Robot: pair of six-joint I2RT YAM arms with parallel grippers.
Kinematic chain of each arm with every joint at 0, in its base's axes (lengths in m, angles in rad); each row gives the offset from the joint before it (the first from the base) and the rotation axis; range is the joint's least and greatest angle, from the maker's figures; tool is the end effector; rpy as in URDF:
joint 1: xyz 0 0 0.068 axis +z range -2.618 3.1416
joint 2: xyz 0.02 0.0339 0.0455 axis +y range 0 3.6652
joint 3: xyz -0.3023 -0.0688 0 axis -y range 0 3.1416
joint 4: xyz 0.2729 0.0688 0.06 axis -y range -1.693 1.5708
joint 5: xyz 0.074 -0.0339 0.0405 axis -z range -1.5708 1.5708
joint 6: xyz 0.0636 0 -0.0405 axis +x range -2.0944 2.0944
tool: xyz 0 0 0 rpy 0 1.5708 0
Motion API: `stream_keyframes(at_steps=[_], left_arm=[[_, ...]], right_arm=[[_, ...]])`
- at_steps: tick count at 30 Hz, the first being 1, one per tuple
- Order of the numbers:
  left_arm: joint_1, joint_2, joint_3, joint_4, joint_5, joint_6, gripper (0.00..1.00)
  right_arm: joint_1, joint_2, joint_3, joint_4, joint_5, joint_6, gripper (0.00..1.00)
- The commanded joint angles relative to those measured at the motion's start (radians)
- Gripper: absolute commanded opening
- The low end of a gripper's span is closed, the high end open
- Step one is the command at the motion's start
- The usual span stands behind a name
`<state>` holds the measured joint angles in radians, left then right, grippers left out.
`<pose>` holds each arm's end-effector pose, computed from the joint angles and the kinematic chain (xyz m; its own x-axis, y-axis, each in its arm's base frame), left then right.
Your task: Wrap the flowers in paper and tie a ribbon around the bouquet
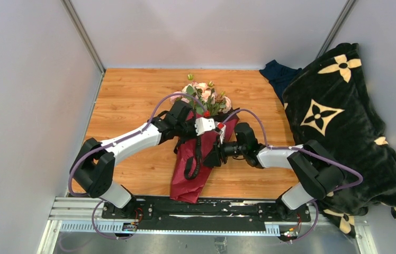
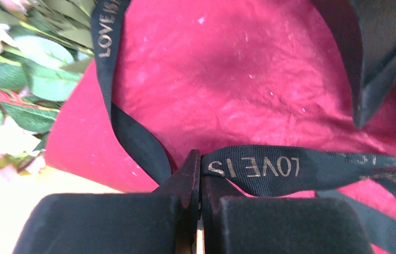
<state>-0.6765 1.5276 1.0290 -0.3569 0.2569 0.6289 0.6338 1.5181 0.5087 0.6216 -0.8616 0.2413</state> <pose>0.2739 -0.2406 0.2354 -0.0434 0.7645 -0.6432 0.9410 0.2475 0.2307 0.2188 0.2207 0.1727 -0.5233 -0.1915 -0.8303 -0.8514 0.1591 0.4999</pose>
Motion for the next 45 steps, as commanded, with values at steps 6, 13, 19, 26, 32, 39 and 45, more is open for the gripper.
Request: stream_keyframes(at_steps=[6, 13, 19, 26, 32, 39, 45], left_arm=[[-0.009, -0.047, -0.032, 0.281, -0.005, 0.184, 0.00], [-0.051, -0.120, -0.113, 0.314, -0.040, 0.305, 0.00], [-0.071, -0.122, -0.117, 0.343, -0.107, 0.352, 0.00], [-0.077, -0.134, -0.118, 0.340, -0.094, 0.341, 0.00], [-0.086, -0.146, -0.112, 0.319, -0.103, 0.301, 0.00], [-0.096, -0.159, -0.114, 0.318, -0.090, 0.229, 0.00], [-0.097, -0.181, -0.123, 0.256, -0.047, 0.186, 0.00]], right_arm=[[-0.007, -0.048, 0.030, -0.084, 0.072, 0.039, 0.40], [-0.066, -0.301, 0.045, -0.365, 0.294, -0.022, 0.33], [-0.033, -0.436, 0.000, -0.305, 0.241, -0.011, 0.11], [0.141, -0.367, -0.090, -0.060, 0.348, -0.026, 0.00], [0.176, -0.161, -0.104, 0.145, 0.551, -0.016, 0.00], [0.244, 0.036, -0.094, 0.333, 0.809, 0.079, 0.00], [0.183, 0.138, -0.107, 0.552, 0.933, 0.228, 0.00]])
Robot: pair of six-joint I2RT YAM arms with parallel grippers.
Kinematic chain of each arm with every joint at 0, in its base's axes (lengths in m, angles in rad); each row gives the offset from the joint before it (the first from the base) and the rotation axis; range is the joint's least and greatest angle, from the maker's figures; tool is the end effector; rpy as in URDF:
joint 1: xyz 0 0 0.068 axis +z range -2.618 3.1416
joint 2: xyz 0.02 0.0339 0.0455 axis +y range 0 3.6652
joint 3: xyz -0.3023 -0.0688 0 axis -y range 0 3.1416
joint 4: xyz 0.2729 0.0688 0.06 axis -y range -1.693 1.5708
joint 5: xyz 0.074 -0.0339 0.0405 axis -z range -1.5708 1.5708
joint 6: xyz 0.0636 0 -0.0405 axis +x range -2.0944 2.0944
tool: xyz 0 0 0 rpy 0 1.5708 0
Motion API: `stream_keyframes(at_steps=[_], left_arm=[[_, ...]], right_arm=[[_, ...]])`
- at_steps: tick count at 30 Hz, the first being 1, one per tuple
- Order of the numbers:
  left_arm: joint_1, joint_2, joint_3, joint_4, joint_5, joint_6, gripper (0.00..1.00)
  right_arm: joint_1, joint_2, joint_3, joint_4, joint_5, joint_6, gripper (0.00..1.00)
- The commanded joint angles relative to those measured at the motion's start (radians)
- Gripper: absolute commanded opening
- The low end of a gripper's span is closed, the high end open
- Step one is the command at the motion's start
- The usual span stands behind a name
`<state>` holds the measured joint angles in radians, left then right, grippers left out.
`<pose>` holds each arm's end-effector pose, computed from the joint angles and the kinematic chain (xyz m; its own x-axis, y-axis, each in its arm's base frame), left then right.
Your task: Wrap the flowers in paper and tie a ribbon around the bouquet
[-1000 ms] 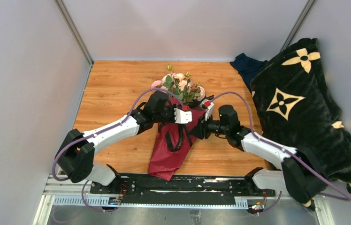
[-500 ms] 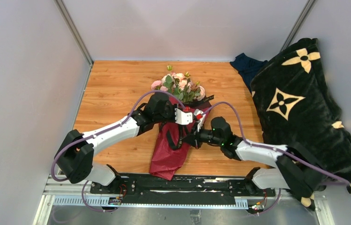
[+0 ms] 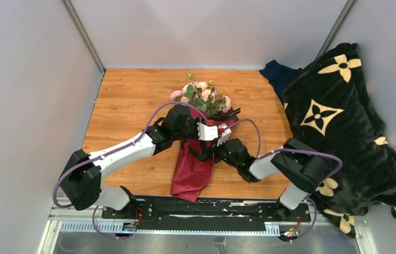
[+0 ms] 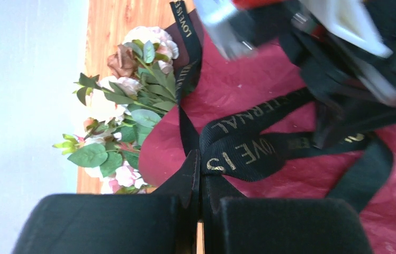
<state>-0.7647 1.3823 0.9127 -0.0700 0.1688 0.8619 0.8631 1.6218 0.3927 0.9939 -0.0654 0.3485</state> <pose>0.2460 -0.2508 0.2702 0.3556 0.6958 -0.6240 0.7934 0.1281 0.5950 0.2030 0.2436 0.1464 -0.4154 0.0386 -0.9088 -0.6998 0.6248 0.3464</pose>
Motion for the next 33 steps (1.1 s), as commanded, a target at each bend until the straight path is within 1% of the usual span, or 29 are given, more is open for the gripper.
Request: stream_keyframes(at_steps=[1, 3, 5, 8, 10, 11, 13, 14, 15, 17, 19, 20, 22, 24, 26, 28, 30, 31, 33], left_arm=[[-0.010, -0.039, -0.010, -0.041, 0.050, -0.051, 0.00], [-0.011, -0.041, -0.015, -0.041, 0.053, -0.056, 0.00], [-0.012, -0.041, -0.014, -0.038, 0.051, -0.059, 0.00], [-0.013, -0.047, -0.023, -0.040, 0.060, -0.040, 0.00], [-0.013, -0.046, -0.038, -0.049, 0.066, -0.010, 0.00], [-0.013, -0.045, -0.052, -0.054, 0.068, 0.026, 0.00], [-0.013, -0.040, -0.086, -0.051, 0.057, 0.076, 0.00], [-0.014, -0.037, -0.100, -0.049, 0.049, 0.102, 0.00], [-0.015, -0.032, -0.115, -0.044, 0.037, 0.123, 0.00], [-0.014, -0.025, -0.130, -0.025, 0.021, 0.149, 0.00], [-0.017, -0.024, -0.142, -0.019, 0.021, 0.178, 0.00], [-0.021, -0.028, -0.150, -0.019, 0.025, 0.195, 0.00], [-0.031, -0.041, -0.176, -0.015, 0.031, 0.229, 0.00], [-0.046, -0.053, -0.206, -0.012, 0.037, 0.280, 0.00], [-0.059, -0.063, -0.238, 0.004, 0.043, 0.320, 0.00], [-0.066, -0.062, -0.258, 0.021, 0.035, 0.336, 0.00], [-0.067, -0.056, -0.261, 0.023, 0.021, 0.338, 0.00], [-0.067, -0.052, -0.259, 0.024, 0.012, 0.334, 0.00], [-0.067, -0.042, -0.255, 0.024, -0.002, 0.327, 0.00]], right_arm=[[-0.062, 0.042, 0.023, 0.194, 0.126, 0.136, 0.00], [-0.083, 0.064, 0.055, 0.223, 0.084, 0.146, 0.00], [-0.084, 0.063, 0.092, 0.184, 0.084, 0.156, 0.00], [-0.085, 0.031, 0.093, 0.132, 0.152, 0.173, 0.00], [-0.090, -0.012, 0.070, 0.129, 0.156, 0.171, 0.00], [-0.094, -0.041, 0.059, 0.116, 0.134, 0.164, 0.00], [-0.095, -0.113, 0.047, 0.026, 0.050, 0.137, 0.00], [-0.095, -0.156, 0.051, -0.060, -0.046, 0.095, 0.00], [-0.096, -0.202, 0.060, -0.211, -0.120, 0.062, 0.00], [-0.096, -0.324, 0.075, -0.431, -0.281, -0.008, 0.00], [-0.097, -0.422, 0.068, -0.604, -0.417, -0.076, 0.00], [-0.101, -0.499, 0.076, -0.709, -0.461, -0.110, 0.01], [-0.127, -0.591, 0.109, -0.912, -0.487, -0.162, 0.02], [-0.191, -0.639, 0.146, -1.035, -0.513, -0.174, 0.04], [-0.272, -0.645, 0.172, -1.037, -0.519, -0.114, 0.06], [-0.314, -0.603, 0.205, -1.007, -0.459, -0.070, 0.08], [-0.320, -0.527, 0.243, -0.959, -0.395, -0.048, 0.12], [-0.319, -0.463, 0.264, -0.935, -0.375, -0.042, 0.14], [-0.319, -0.359, 0.343, -0.947, -0.379, -0.065, 0.19]])
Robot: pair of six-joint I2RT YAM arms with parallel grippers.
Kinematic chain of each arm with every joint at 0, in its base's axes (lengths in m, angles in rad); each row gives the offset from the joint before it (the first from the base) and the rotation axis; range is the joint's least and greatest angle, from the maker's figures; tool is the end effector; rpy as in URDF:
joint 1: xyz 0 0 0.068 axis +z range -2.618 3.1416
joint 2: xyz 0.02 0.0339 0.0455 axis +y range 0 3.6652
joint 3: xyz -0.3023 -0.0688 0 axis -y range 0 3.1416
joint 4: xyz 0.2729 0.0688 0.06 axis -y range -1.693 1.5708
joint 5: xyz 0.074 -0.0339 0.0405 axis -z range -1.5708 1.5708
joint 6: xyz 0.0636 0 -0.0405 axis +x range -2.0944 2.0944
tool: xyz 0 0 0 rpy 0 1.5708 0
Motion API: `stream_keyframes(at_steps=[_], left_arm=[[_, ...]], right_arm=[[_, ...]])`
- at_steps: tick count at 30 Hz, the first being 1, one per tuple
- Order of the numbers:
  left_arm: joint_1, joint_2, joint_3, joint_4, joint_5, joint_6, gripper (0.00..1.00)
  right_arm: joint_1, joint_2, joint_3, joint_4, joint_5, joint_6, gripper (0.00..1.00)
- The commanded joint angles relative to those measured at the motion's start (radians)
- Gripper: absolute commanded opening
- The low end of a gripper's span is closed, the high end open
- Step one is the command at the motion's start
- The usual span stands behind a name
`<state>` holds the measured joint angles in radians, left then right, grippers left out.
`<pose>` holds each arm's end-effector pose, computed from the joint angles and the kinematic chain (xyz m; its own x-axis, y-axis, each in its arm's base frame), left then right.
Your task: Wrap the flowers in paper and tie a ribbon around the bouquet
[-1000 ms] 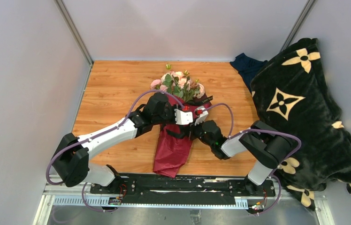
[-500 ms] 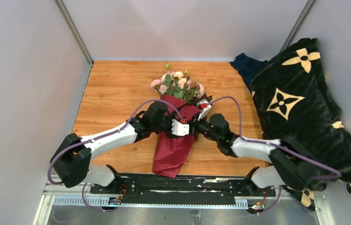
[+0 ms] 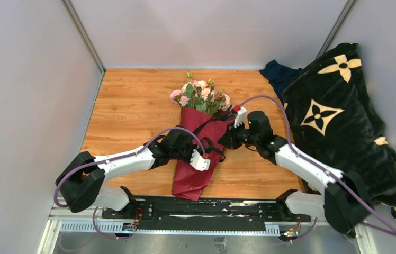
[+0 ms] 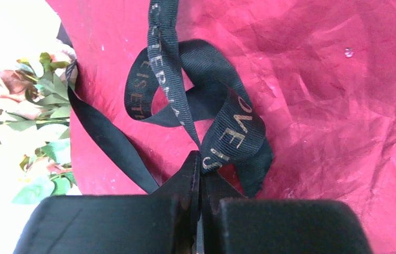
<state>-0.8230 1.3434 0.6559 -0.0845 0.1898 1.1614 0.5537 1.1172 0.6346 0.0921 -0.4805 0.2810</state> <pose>0.1943 -0.2271 0.1860 0.5560 0.7253 -0.4059 0.7584 -0.2428 0.6049 0.2207 0.1710 0.2621 -0.5412 -0.0455 -0.8397 -0.7075 0.5643 0.4255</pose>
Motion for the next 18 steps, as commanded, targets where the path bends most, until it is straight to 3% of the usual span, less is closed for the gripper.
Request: stream_keyframes(at_steps=[1, 4, 9, 14, 18], left_arm=[[-0.008, 0.000, 0.004, 0.038, -0.027, 0.023, 0.00], [-0.008, 0.005, 0.006, 0.036, -0.035, 0.016, 0.00], [-0.008, 0.006, -0.001, 0.034, -0.025, 0.024, 0.00], [-0.007, 0.012, 0.005, 0.031, -0.021, 0.020, 0.00], [-0.008, 0.011, 0.005, 0.020, -0.014, 0.022, 0.00]], right_arm=[[-0.010, 0.195, 0.137, -0.068, 0.023, -0.026, 0.22], [-0.002, 0.325, 0.208, -0.128, -0.019, -0.096, 0.29], [0.030, 0.420, 0.239, -0.072, -0.065, -0.097, 0.36], [0.035, 0.478, 0.211, 0.023, -0.017, -0.025, 0.33], [0.035, 0.527, 0.186, 0.081, 0.026, 0.030, 0.25]])
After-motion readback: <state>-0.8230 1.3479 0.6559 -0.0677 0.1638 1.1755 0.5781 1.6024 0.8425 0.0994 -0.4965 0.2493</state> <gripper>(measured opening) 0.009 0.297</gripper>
